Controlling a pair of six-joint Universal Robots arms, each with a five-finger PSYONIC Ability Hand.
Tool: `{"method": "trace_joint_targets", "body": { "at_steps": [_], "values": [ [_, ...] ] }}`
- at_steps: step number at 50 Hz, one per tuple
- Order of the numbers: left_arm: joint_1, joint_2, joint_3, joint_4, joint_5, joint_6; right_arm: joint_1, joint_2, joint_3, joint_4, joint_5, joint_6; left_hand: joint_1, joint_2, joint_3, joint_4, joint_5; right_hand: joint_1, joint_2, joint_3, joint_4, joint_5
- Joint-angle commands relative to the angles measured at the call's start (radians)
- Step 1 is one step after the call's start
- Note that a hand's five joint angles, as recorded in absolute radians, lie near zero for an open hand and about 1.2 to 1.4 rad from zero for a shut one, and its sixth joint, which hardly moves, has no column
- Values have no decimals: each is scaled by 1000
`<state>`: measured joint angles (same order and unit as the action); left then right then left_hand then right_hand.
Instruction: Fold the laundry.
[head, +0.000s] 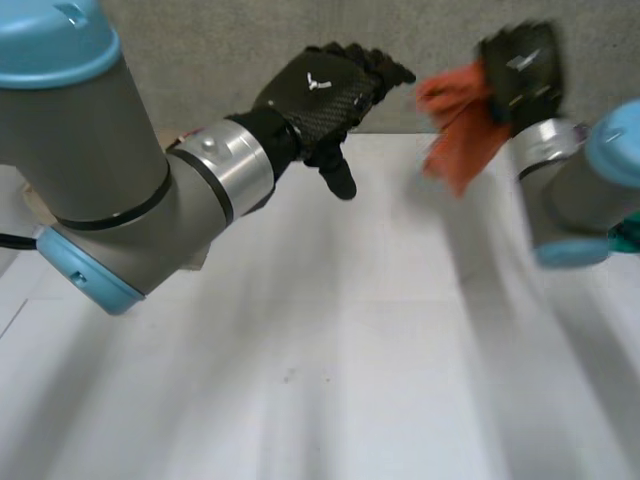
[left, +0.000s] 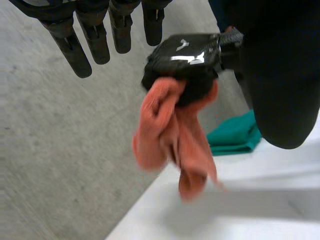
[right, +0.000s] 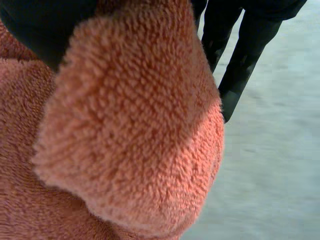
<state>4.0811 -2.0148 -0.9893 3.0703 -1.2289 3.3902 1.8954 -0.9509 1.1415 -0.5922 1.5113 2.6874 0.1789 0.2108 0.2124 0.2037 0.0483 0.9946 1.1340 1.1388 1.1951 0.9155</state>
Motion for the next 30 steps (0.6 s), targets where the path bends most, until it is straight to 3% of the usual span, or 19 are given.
{"method": "trace_joint_targets", "body": {
  "at_steps": [1, 9, 13, 17, 24, 26, 30],
  "values": [
    [-2, 18, 11, 8, -6, -17, -232, 32, -132, -20, -101, 71, 5, -27, -28, -20, -39, 402, 262, 257, 201, 306],
    [-7, 5, -9, 8, -8, -25, -468, 323, -270, -83, -359, 143, 8, -24, -25, -17, -36, 402, 262, 257, 201, 306],
    [-8, 2, -19, 8, -8, -26, -532, 473, -328, -81, -442, 137, 8, -24, -25, -17, -36, 402, 262, 257, 201, 306],
    [-7, 2, -37, 8, -8, -26, -574, 550, -341, -40, -479, 126, 8, -24, -25, -17, -36, 402, 262, 257, 201, 306],
    [-7, 2, -34, 11, -8, -26, -662, 547, -289, 15, -517, 48, 8, -24, -25, -17, -36, 402, 262, 257, 201, 306],
    [-8, 4, -31, 13, -8, -26, -664, 526, -260, 23, -537, 14, 8, -24, -25, -17, -36, -205, -345, -349, -406, -301],
    [-10, 5, -31, 15, -8, -26, -664, 466, -220, 26, -527, -9, 8, -24, -25, -17, -36, -377, -517, -522, -578, -473]
  ]
}}
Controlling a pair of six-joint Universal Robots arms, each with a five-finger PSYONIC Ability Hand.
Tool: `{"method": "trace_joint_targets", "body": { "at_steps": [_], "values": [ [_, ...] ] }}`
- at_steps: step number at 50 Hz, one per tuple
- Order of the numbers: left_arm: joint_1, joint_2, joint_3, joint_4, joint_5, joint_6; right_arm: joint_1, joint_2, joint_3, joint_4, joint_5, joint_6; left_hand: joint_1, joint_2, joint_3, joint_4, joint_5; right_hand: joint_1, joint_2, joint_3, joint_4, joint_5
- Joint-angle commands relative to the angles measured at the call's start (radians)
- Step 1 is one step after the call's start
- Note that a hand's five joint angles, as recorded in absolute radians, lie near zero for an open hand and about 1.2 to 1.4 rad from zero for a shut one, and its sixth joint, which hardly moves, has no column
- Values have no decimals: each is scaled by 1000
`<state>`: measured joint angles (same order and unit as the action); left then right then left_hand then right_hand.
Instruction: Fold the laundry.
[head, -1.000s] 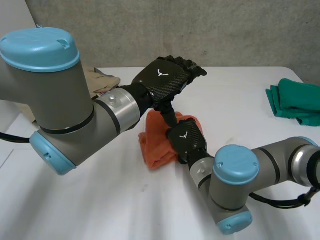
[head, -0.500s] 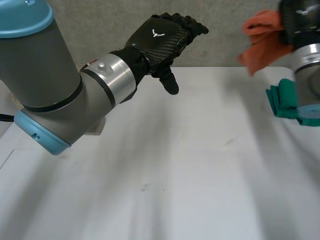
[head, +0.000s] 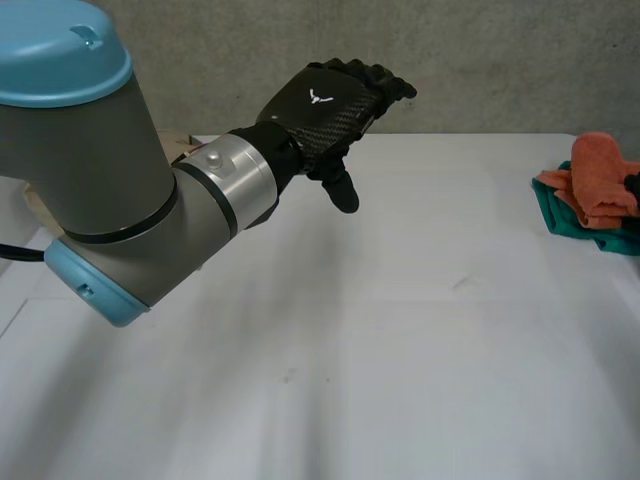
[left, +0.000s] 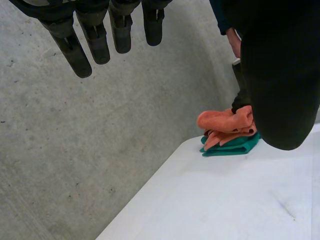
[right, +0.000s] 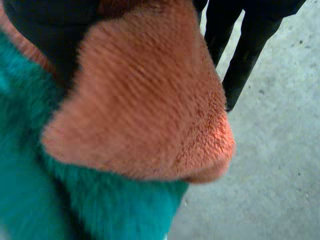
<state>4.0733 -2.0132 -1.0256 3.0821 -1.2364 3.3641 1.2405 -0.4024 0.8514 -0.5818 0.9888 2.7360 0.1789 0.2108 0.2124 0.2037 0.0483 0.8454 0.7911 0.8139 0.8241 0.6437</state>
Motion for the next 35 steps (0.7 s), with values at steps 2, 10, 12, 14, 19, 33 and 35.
{"method": "trace_joint_targets", "body": {
  "at_steps": [2, 10, 12, 14, 19, 33, 35],
  "values": [
    [-4, 4, 5, 3, -1, 0, -10, -119, 93, 22, 26, -58, 8, -24, -25, -17, -36, -671, -617, -639, -650, -644],
    [-27, 13, -4, 1, -3, -2, -19, -338, 238, 190, 185, -53, 8, -24, -25, -17, -36, -671, -617, -639, -650, -644],
    [-30, 16, -4, 1, -3, -2, -45, -407, 279, 238, 226, -58, 8, -24, -25, -17, -36, -671, -617, -639, -650, -644],
    [-31, 16, -5, 1, -3, -2, -71, -441, 287, 269, 266, -59, 8, -24, -25, -17, -36, -671, -617, -639, -650, -644],
    [-33, 17, -4, 1, -3, -3, -156, -509, 261, 394, 494, -102, 11, -21, -22, -14, -33, -671, -617, -639, -650, -644],
    [51, 34, 215, 115, -270, -35, -29, -866, 412, 1, 286, -115, -1, -33, -34, -25, -45, -671, -617, -639, -650, -644],
    [96, 27, 246, 102, -297, -32, 48, -938, 487, -53, 222, -69, 5, -27, -28, -20, -39, -671, -617, -639, -650, -644]
  ]
}}
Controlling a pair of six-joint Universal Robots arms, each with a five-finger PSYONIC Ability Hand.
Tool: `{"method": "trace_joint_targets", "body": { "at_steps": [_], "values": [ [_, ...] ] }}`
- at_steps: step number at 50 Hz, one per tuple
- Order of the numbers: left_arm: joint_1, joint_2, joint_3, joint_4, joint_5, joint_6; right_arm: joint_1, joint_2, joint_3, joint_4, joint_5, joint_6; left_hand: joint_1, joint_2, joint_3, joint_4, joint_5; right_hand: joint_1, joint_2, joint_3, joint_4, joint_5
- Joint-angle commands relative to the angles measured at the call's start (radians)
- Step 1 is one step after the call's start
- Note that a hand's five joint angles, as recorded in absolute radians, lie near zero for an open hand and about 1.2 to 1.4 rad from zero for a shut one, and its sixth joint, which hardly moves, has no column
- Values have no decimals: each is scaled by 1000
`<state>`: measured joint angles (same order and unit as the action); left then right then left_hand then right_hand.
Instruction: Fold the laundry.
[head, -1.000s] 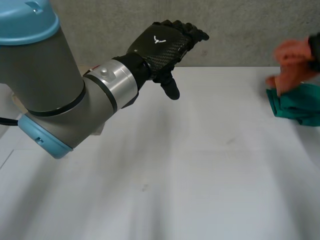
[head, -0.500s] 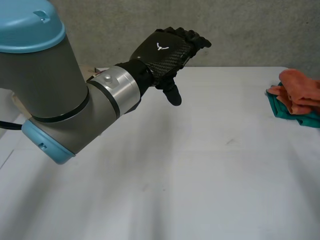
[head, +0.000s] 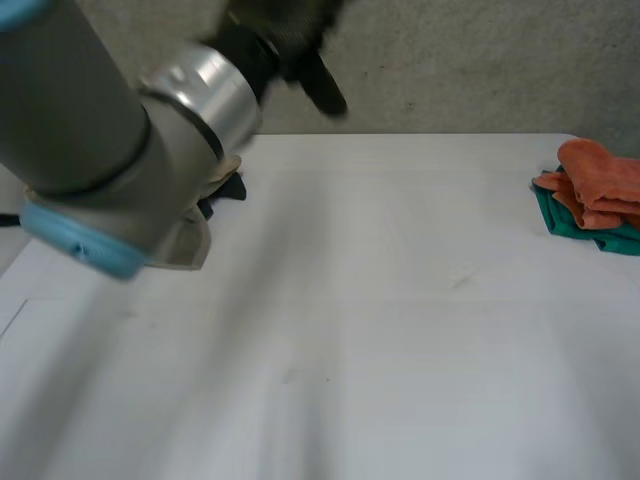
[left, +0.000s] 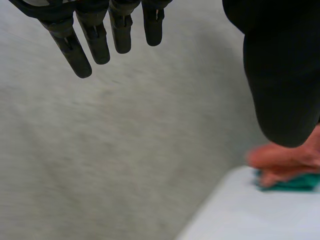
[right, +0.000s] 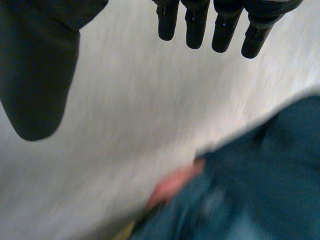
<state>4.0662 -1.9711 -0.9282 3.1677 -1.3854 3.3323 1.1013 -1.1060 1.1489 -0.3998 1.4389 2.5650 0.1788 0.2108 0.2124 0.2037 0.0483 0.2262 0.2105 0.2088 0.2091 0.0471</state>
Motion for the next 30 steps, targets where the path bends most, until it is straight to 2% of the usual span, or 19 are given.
{"method": "trace_joint_targets", "body": {
  "at_steps": [1, 4, 9, 14, 16, 19, 23, 24, 28, 30],
  "values": [
    [159, -28, 173, -7, -176, 18, 216, -254, 215, -247, -242, 116, 8, -24, -25, -17, -36, -52, -36, -34, -35, -47],
    [226, -46, 192, -51, -201, 79, 353, -302, 310, -241, -301, 138, 8, -24, -25, -17, -36, -52, -36, -34, -35, -47],
    [344, -150, 174, -91, -263, 327, 552, -313, 432, -150, -316, 103, -1, -32, -34, -25, -45, -52, -36, -34, -35, -47],
    [402, -276, 108, -71, -265, 507, 604, -290, 515, -7, -311, 25, -1, -32, -34, -25, -45, -52, -36, -34, -35, -47],
    [437, -352, 98, -19, -258, 564, 611, -253, 549, 54, -305, -12, -3, -35, -37, -28, -47, -52, -36, -34, -35, -47],
    [474, -439, 106, 66, -228, 579, 635, -194, 583, 91, -284, -52, -3, -35, -37, -28, -48, -52, -36, -34, -35, -47],
    [516, -551, 123, 224, -115, 582, 667, -153, 629, 91, -246, -78, 14, -18, -20, -11, -30, -52, -36, -34, -35, -47],
    [525, -586, 126, 283, -59, 585, 667, -153, 638, 91, -238, -78, 17, -15, -17, -8, -27, -52, -36, -34, -35, -47],
    [563, -679, 155, 374, 32, 584, 664, -155, 678, 90, -218, -78, 40, 8, 7, 15, -4, -52, -36, -34, -35, -47],
    [571, -709, 175, 374, 36, 584, 663, -156, 693, 90, -218, -78, 61, 29, 27, 36, 17, -52, -36, -34, -35, -47]
  ]
}}
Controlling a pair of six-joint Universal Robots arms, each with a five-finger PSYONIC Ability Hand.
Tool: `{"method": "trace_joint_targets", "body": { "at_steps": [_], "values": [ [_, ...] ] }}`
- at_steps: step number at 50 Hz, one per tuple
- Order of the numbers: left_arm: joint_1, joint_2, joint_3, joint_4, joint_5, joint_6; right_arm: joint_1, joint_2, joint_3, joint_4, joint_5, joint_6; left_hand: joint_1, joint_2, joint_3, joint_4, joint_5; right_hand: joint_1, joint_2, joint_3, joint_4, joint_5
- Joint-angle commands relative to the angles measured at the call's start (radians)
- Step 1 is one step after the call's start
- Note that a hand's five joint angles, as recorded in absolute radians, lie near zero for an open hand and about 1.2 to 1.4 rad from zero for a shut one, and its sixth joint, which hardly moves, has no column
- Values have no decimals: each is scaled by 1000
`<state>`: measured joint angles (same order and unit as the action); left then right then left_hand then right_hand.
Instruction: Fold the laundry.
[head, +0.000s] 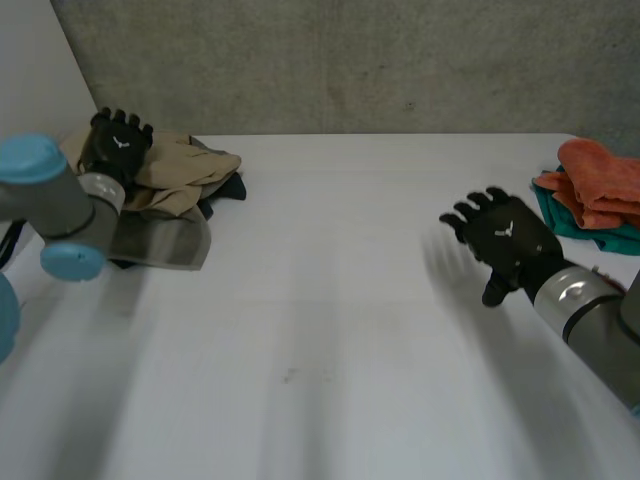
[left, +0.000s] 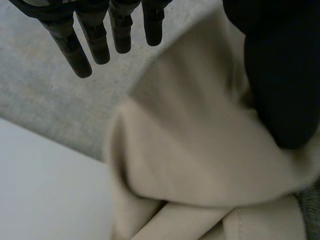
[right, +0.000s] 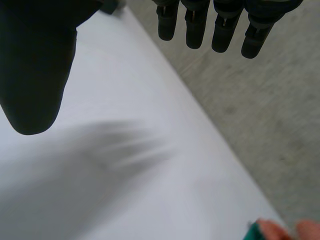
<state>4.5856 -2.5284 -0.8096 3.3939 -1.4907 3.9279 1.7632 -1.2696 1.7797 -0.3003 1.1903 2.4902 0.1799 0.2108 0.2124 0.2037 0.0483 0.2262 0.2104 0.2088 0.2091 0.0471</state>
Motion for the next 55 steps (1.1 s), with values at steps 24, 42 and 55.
{"method": "trace_joint_targets", "body": {
  "at_steps": [24, 42, 55],
  "values": [
    [-171, 539, -267, 278, 32, -450, -1, -40, 92, -10, 37, 13, 1216, 1185, 1184, 1193, 1173, -52, -36, -34, -35, -47],
    [-468, 479, -465, 9, 139, -559, -90, -146, 83, -5, 134, 119, 1216, 1185, 1184, 1193, 1173, -52, -36, -34, -35, -47],
    [-559, 443, -531, -105, 29, -360, -123, -157, 53, 96, 170, 134, 213, 182, 180, 189, 170, -52, -36, -34, -35, -47]
  ]
}}
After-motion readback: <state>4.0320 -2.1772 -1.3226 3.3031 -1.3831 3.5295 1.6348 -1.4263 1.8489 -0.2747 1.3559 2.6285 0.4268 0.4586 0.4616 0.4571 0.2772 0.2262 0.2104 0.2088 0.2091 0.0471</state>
